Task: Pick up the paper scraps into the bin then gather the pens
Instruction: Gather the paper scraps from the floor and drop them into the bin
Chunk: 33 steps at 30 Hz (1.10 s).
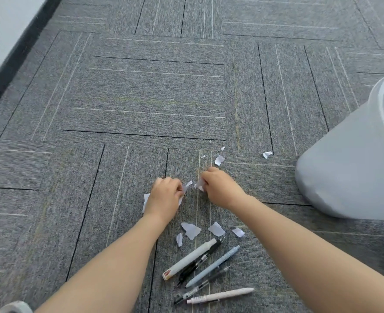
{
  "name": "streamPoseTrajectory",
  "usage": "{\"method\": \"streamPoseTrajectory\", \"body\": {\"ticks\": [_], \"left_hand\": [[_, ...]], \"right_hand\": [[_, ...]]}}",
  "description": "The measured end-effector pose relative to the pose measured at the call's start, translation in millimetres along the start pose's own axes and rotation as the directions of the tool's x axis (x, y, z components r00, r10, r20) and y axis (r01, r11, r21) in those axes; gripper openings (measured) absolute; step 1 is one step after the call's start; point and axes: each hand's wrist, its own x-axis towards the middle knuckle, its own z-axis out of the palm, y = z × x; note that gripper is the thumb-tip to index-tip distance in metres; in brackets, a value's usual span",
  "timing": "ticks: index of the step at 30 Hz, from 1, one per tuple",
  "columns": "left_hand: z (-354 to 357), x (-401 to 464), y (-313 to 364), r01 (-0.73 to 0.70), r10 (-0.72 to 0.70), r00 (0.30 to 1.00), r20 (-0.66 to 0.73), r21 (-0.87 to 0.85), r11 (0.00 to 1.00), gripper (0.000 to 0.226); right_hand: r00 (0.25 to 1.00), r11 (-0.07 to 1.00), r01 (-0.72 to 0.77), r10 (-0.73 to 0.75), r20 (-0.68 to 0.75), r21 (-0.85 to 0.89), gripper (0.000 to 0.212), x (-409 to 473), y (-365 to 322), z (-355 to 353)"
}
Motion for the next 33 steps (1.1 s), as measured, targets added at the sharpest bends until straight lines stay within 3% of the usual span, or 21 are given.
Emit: {"method": "streamPoseTrajectory", "body": {"ticks": [3,7,10,12,15,16,21,25,33], "left_hand": [[-5,-4,-1,-0.055,0.054,0.997,0.051,0.011,0.998,0.009],[-19,-19,-18,0.012,-0.011,0.993,-0.115,0.001,1.0,0.011],[-23,-30,-35,0.03,-0.012,0.979,-0.202,0.084,0.996,0.014],[-19,-37,-38,0.076,-0.055,0.986,-0.157,0.132,0.988,0.033],[-9,-44,-34,0.144,-0.13,0.988,-0.081,0.211,0.967,0.079],[-6,-45,-33,0.153,-0.14,0.987,-0.075,0.224,0.963,0.083],[2,-42,-26,0.086,-0.058,0.987,-0.15,0.184,0.979,0.042],[3,-41,-21,0.044,-0.022,0.986,-0.164,0.136,0.99,0.013],[-6,-26,-23,-0.035,0.046,0.996,-0.072,0.135,0.99,0.012]], "right_hand": [[0.993,0.991,-0.067,0.077,-0.088,0.113,0.014,-11,9,-1],[0.994,0.993,-0.062,0.071,-0.084,0.105,0.008,-15,7,1],[0.997,0.992,-0.067,0.069,-0.018,0.11,0.03,-11,-2,6],[0.998,0.994,-0.065,0.067,-0.016,0.091,0.03,-9,-5,9],[0.998,0.999,-0.015,0.017,-0.057,0.041,0.004,-4,-7,11],[0.998,1.0,0.0,0.001,-0.059,0.02,0.007,-2,-8,11],[0.999,1.0,0.025,-0.024,0.032,-0.007,0.016,6,-13,10],[0.998,0.993,0.018,-0.011,-0.062,0.118,0.008,5,-19,11],[0.999,1.0,-0.015,0.015,-0.029,0.01,0.025,18,-35,11]]}}
